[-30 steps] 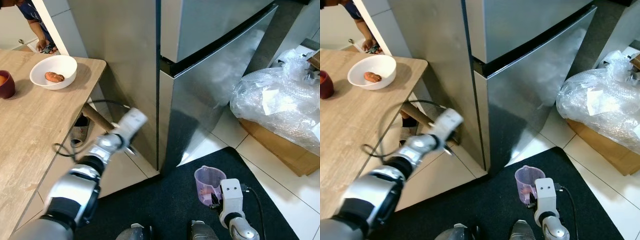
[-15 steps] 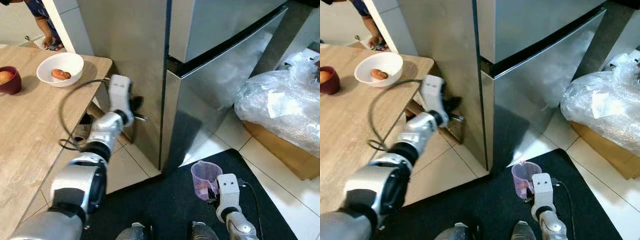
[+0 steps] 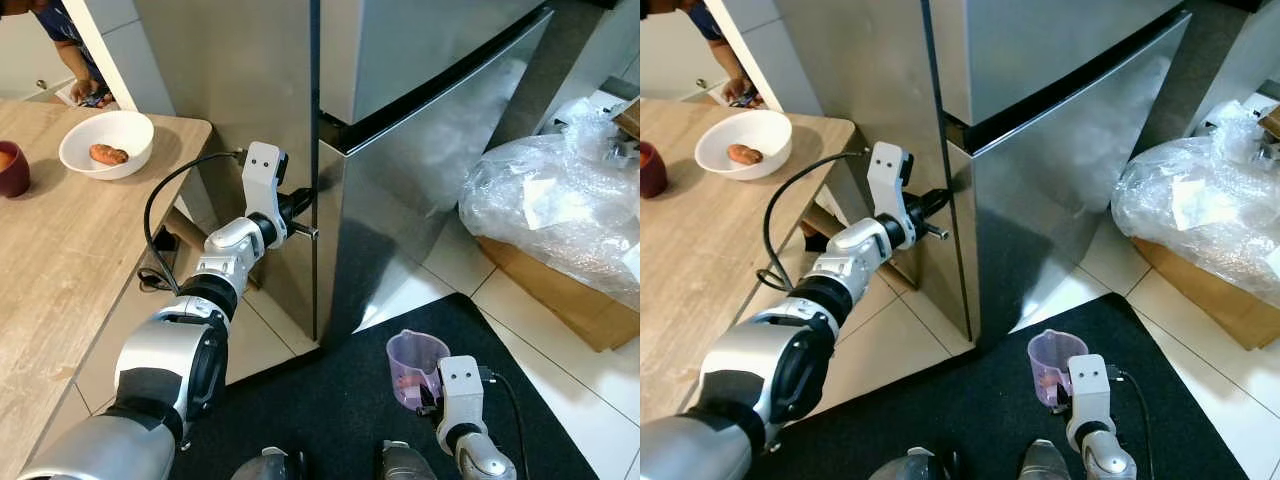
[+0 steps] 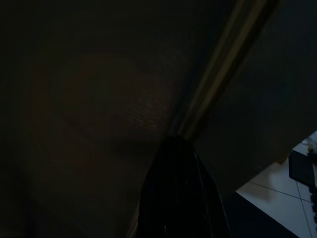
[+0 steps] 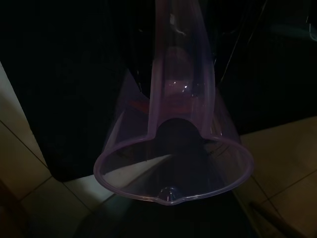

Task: Restocking fridge

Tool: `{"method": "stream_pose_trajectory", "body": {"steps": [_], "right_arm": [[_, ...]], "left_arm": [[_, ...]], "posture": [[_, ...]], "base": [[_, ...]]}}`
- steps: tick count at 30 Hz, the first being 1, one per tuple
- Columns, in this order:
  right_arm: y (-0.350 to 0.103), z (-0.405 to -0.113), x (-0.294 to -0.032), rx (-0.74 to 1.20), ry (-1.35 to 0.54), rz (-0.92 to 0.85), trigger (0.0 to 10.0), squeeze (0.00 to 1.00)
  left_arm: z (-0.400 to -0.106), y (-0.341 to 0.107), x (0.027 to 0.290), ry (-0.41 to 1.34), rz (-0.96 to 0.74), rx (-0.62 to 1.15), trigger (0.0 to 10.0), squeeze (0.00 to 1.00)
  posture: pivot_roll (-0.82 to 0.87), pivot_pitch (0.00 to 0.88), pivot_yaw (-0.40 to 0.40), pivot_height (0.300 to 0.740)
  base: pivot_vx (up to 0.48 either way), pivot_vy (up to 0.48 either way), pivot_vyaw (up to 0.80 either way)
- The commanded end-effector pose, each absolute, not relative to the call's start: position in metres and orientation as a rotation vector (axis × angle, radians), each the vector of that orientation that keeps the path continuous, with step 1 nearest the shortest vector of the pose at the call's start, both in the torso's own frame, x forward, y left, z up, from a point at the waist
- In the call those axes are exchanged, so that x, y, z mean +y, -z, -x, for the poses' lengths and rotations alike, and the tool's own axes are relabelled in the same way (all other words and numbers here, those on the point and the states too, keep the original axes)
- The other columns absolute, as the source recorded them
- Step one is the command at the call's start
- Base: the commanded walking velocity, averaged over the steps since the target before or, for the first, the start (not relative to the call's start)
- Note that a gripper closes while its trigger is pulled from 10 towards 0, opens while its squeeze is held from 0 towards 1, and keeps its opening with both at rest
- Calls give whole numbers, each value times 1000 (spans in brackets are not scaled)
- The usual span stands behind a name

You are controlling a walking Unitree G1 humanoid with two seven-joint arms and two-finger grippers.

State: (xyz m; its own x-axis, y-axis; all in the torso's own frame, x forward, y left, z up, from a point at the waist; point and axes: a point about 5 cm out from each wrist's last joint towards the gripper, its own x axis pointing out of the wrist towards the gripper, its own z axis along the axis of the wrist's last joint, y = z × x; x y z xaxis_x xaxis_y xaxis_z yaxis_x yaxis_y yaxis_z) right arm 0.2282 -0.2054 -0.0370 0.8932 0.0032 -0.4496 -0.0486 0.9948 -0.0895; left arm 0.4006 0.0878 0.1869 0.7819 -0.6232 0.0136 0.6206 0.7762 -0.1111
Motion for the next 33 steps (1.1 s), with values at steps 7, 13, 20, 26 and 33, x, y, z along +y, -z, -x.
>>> {"method": "stream_pose_trajectory", "body": {"steps": [7, 13, 20, 26, 33], "right_arm": [[42, -219, -208, 480, -15, 93, 10000, 0], [42, -219, -208, 479, -15, 93, 10000, 0], [41, -219, -207, 472, -7, 90, 10000, 0], [42, -217, -208, 472, 4, 88, 10000, 0], [42, -215, -211, 472, 8, 90, 10000, 0]], "left_arm": [[-397, -185, 71, 750, 145, 43, 10000, 0], [-392, -184, 53, 838, 128, 54, 10000, 0], [-389, -185, 42, 877, 128, 58, 10000, 0], [-387, -182, 34, 899, 97, 68, 10000, 0], [-383, -181, 25, 943, 103, 71, 10000, 0]], "posture": [[-169, 237, 86, 740], [-171, 238, 93, 740], [-177, 238, 106, 740], [-186, 238, 115, 740], [-190, 234, 115, 740]], "base": [[0, 0, 0], [0, 0, 0], [0, 0, 0], [0, 0, 0], [0, 0, 0]]}}
